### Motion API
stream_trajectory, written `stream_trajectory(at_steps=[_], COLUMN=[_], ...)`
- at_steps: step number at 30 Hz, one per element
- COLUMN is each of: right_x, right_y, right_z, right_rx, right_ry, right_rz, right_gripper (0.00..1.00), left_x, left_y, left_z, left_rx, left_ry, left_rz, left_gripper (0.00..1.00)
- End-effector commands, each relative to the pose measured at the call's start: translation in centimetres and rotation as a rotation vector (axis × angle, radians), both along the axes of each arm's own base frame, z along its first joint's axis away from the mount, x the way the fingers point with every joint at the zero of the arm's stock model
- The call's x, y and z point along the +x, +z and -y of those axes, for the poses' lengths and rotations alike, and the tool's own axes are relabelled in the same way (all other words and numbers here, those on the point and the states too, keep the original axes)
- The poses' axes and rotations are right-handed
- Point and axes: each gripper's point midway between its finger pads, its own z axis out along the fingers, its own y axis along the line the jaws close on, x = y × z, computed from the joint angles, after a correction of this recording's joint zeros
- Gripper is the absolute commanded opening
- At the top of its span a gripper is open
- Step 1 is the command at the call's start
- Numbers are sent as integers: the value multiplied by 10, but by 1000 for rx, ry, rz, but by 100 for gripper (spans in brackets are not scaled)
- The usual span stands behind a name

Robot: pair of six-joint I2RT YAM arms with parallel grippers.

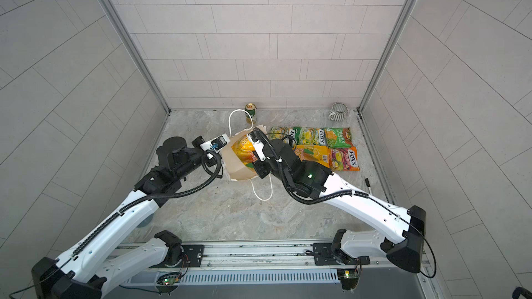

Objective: Take the snacks out of the paper bag
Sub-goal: 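Lift the yellow packet with the right gripper while the left pulls the bag away, then carry the yellow packet toward the other packets while the left gripper sets the bag down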

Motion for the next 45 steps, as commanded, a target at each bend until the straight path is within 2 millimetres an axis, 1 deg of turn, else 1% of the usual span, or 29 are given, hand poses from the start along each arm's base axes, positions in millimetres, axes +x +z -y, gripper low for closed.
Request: stream_trajectory(at_steps=[1,7,9,12,14,19,21,23,26,29,31,34,36,39,42,45], right_x=[-3,-4,-5,-7,-10,-32,-38,-39,-34,-27,-24,-19,-14,1,27,55], right_y=[55,69,76,89,100,135,144,150,151,154,158,163,165,159,137,103], right_z=[7,12,16,27,37,57,69,82,100,116,128,138,146,160,173,171], right_rx=[112,144,163,217,265,362,375,380,381,394,418,444,456,485,487,513], right_ry=[-11,-15,-20,-27,-25,12,2,-32,-93,-153,-197,-234,-270,-363,-465,-485], right_rz=[111,130,138,154,163,205,238,262,284,295,301,309,310,283,201,69], right_gripper=[0,0,0,0,0,0,0,0,0,0,0,0,0,0,0,0], left_x=[3,6,8,16,25,43,49,54,61,70,76,83,86,91,96,100], left_y=[26,25,28,34,33,28,31,37,49,59,60,62,63,60,58,59], left_z=[0,-3,-4,-10,-14,-23,-27,-32,-43,-61,-73,-95,-108,-123,-139,-150], left_rx=[-46,-42,-52,-87,-89,-84,-112,-157,-236,-328,-377,-441,-492,-564,-640,-755], left_ry=[15,37,53,103,149,237,263,293,347,436,488,590,632,692,783,810], left_rz=[45,40,42,47,39,13,10,10,20,31,26,27,25,6,-14,-63], left_gripper=[0,0,0,0,0,0,0,0,0,0,0,0,0,0,0,0])
